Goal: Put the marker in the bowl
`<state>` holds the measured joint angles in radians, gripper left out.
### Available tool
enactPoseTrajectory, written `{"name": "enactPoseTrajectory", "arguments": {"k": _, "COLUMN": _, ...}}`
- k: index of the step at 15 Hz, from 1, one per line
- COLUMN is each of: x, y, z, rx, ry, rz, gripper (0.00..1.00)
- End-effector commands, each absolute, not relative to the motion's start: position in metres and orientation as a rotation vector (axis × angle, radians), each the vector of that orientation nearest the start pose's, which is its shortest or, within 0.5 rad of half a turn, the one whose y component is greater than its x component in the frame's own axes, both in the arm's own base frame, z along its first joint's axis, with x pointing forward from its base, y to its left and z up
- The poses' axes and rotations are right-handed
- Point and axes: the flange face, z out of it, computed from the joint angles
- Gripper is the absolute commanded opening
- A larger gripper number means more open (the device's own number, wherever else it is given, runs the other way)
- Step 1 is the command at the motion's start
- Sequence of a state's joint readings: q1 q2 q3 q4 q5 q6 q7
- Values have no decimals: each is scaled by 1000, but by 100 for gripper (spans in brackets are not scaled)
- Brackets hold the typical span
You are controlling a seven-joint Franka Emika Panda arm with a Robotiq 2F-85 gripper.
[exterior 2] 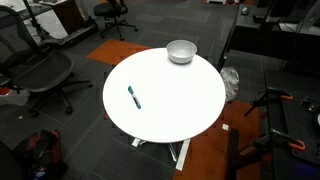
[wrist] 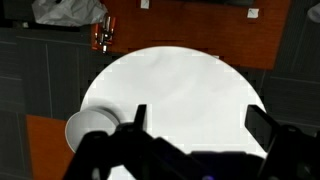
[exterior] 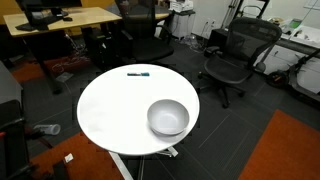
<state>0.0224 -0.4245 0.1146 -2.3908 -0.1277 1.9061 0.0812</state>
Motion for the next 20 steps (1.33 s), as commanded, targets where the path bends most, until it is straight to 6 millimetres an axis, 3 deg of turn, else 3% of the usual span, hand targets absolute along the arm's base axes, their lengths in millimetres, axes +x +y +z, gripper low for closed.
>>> {"name": "enactPoseTrajectory", "arguments": {"k": 1, "x": 451, "y": 53, "z": 461, "rx": -3293, "ry": -101, "rz": -12, "gripper": 100}}
{"name": "enactPoseTrajectory", "arguments": {"k": 5, "x": 493, "y": 65, "z": 438, "rx": -3211, "ry": 50, "rz": -183, "gripper": 100}}
{"name": "enactPoseTrajectory", "arguments": {"k": 10, "x": 547, "y": 74, "z": 404, "rx": -3097, "ry": 401, "rz": -364, "gripper": 100}}
{"name": "enactPoseTrajectory", "arguments": {"k": 14, "x": 583, "y": 88, "z": 364, "rx": -3035, "ry": 581, "rz": -375, "gripper": 100}}
{"name": "enactPoseTrajectory", "arguments": {"k": 20, "x": 636, "y": 114, "z": 314, "rx": -3010, "ry": 698, "rz": -311, "gripper": 100}}
